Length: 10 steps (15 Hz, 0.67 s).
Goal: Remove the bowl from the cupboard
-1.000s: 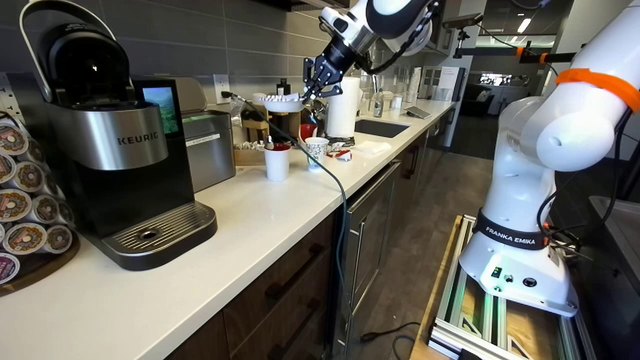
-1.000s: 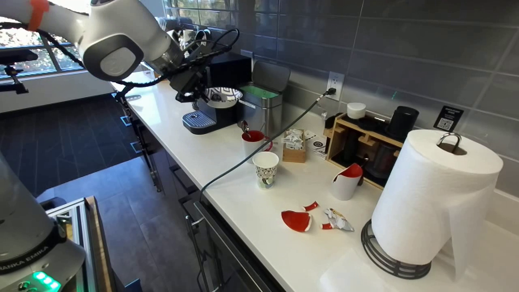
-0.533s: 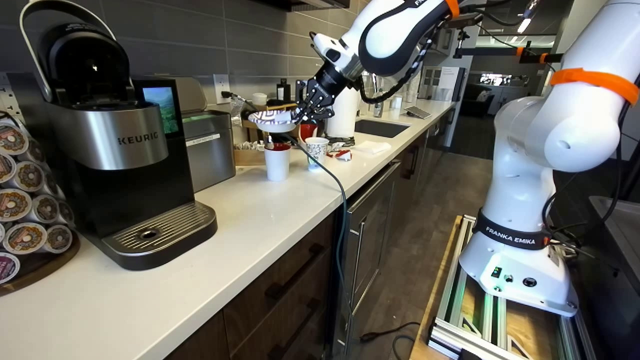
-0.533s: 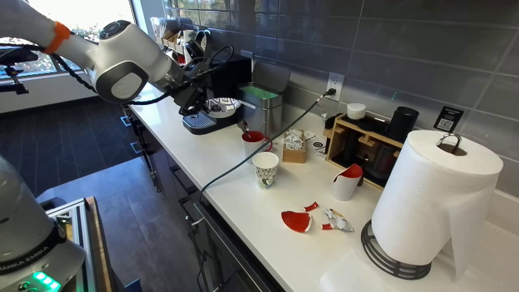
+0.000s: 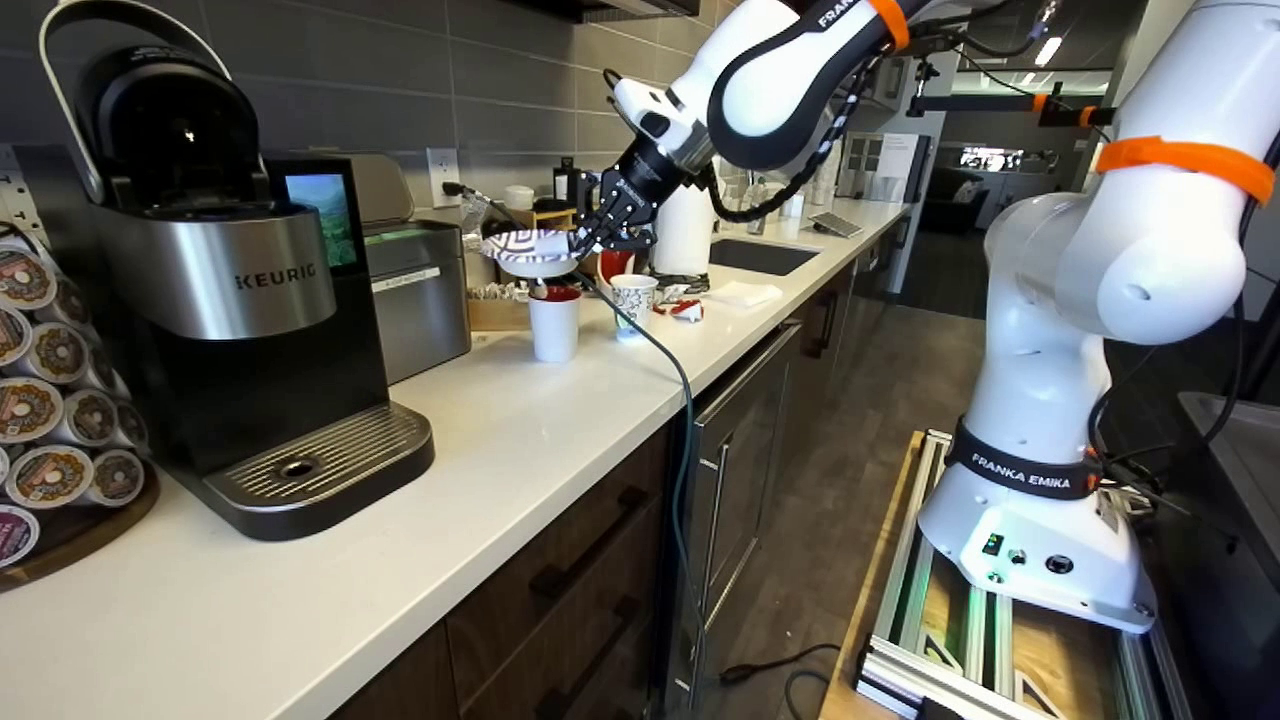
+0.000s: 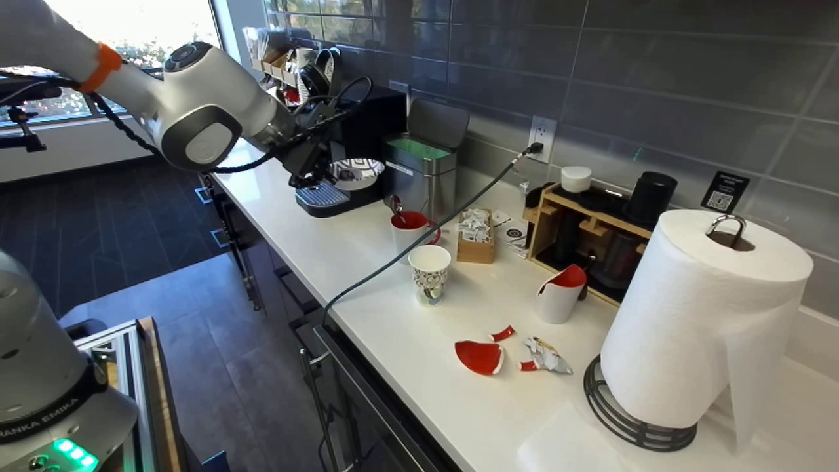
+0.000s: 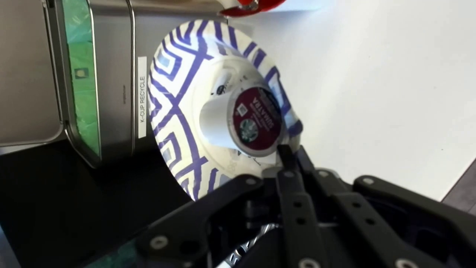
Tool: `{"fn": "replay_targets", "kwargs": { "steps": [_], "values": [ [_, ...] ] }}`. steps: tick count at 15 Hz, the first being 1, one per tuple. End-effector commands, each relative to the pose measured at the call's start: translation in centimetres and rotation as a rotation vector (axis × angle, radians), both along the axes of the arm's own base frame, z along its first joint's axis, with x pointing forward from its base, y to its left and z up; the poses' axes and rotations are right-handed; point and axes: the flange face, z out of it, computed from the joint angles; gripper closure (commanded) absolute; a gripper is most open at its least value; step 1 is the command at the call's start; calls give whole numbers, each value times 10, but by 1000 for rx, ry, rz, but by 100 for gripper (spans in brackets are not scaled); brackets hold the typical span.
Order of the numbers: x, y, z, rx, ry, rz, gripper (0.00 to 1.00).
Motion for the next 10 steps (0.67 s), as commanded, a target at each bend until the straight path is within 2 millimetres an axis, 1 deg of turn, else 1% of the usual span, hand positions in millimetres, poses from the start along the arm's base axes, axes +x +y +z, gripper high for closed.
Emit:
{"fn": "replay_targets", "kwargs": {
  "steps": [1,3,5,7,10],
  "values": [
    [5,30,-33,-17,9,55,99],
    [3,44,-54,-23,57,81,99],
    [2,53,-72,-25,106,94,99],
    [4,57,-79,-19,116,86,99],
    [11,59,-78,6,108,64,99]
  ]
}}
